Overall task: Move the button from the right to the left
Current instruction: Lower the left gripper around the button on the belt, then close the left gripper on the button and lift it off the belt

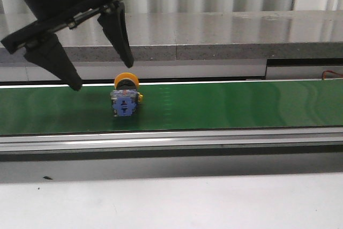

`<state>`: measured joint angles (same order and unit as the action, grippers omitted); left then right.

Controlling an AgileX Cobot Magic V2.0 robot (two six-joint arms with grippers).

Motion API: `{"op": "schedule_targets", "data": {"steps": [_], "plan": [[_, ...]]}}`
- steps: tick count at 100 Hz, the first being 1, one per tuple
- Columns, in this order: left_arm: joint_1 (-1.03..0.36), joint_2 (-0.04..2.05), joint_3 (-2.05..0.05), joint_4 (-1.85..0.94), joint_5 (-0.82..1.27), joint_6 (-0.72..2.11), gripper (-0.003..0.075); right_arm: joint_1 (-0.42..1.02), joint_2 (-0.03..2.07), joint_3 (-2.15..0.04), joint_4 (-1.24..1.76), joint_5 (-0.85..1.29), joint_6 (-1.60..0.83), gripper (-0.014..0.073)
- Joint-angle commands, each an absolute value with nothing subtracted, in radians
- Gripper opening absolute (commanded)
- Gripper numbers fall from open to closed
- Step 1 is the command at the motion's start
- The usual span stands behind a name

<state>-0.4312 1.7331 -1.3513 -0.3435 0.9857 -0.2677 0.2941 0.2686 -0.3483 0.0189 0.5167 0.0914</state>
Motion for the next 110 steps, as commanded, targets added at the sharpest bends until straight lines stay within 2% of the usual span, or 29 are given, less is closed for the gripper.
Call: {"op": "schedule_targets", "data": {"steps": [1,51,55,68,78,85,110], "plan": [[-0.439,1.719,-1.386,-0.355,0.974,-0.313,0.0537,0.296,0.278,-0.371,0.007,0.437,0.082,-0.0069],[-0.446,1.796,-1.386,-0.194,0.964,-0.413,0.0522,0.296,0.278,-0.371,0.007,0.437,0.082,-0.0069],[-0.451,1.794,-1.388,-0.156,0.956,-0.439,0.0485,0.296,0.278,-0.371,0.007,0.437,0.082,-0.0069],[-0.487,1.791,-1.417,-0.073,0.966,-0.45,0.0171,0.296,0.278,-0.371,0.007,0.437,0.082,-0.0069],[-0.494,1.79,-1.449,-0.066,0.981,-0.45,0.0015,0.296,0.278,-0.371,0.007,0.436,0.082,-0.0069],[-0.494,1.781,-1.474,-0.049,1.002,-0.45,-0.002,0.296,0.278,-0.371,0.007,0.436,0.082,-0.0069],[-0.422,1.68,-1.496,0.01,1.097,-0.437,-0.002,0.296,0.278,-0.371,0.007,0.436,0.082,-0.0069]]}}
